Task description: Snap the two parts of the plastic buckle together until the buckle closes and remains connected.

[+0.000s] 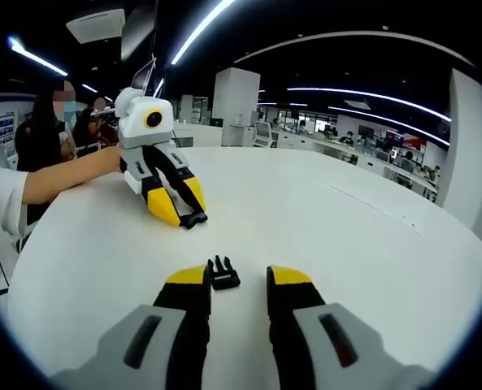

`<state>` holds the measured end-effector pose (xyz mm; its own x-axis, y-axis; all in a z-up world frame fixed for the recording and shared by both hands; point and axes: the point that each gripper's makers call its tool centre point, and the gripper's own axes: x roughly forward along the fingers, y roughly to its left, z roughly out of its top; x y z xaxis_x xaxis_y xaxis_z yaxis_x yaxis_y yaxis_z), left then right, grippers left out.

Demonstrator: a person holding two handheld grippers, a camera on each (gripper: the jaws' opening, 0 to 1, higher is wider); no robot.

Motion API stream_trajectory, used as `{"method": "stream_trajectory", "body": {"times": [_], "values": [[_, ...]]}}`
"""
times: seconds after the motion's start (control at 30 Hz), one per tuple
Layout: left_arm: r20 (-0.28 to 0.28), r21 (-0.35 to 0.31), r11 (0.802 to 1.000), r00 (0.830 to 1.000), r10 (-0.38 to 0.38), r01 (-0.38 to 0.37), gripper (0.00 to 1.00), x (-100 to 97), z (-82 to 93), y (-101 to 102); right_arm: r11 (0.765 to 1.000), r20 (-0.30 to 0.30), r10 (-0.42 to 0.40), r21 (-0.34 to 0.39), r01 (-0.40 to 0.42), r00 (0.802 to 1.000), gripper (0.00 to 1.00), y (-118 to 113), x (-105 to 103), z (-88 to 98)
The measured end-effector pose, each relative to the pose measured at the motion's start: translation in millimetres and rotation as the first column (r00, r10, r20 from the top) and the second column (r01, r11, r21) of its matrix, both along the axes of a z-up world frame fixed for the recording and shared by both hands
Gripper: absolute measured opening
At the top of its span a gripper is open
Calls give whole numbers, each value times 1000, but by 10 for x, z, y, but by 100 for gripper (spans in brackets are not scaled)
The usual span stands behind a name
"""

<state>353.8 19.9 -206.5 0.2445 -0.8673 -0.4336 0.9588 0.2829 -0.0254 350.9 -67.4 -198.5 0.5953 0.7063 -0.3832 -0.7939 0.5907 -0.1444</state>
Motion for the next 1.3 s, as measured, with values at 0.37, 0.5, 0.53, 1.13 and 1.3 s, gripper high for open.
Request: {"method": "stream_trajectory", "body": {"times": [0.37,0.5,0.53,1.13,1.3], "values": [[-22,-62,994,996,86,-88,29,79,143,56,1000,7,0,3,0,1000,27,-8,0,33],[-28,-82,986,989,142,-144,28,90,211,105,1000,13,-2,5,2,1000,27,-14,-5,53],[-39,-84,980,983,177,-180,28,107,214,136,1000,14,-3,7,3,1000,27,-15,-6,58],[-59,-52,977,977,203,-206,27,-105,70,70,1000,29,-3,20,2,1000,27,-9,-39,106],[-59,-42,978,978,201,-204,26,-105,40,74,1000,28,-5,19,4,1000,27,-13,-29,99]]}}
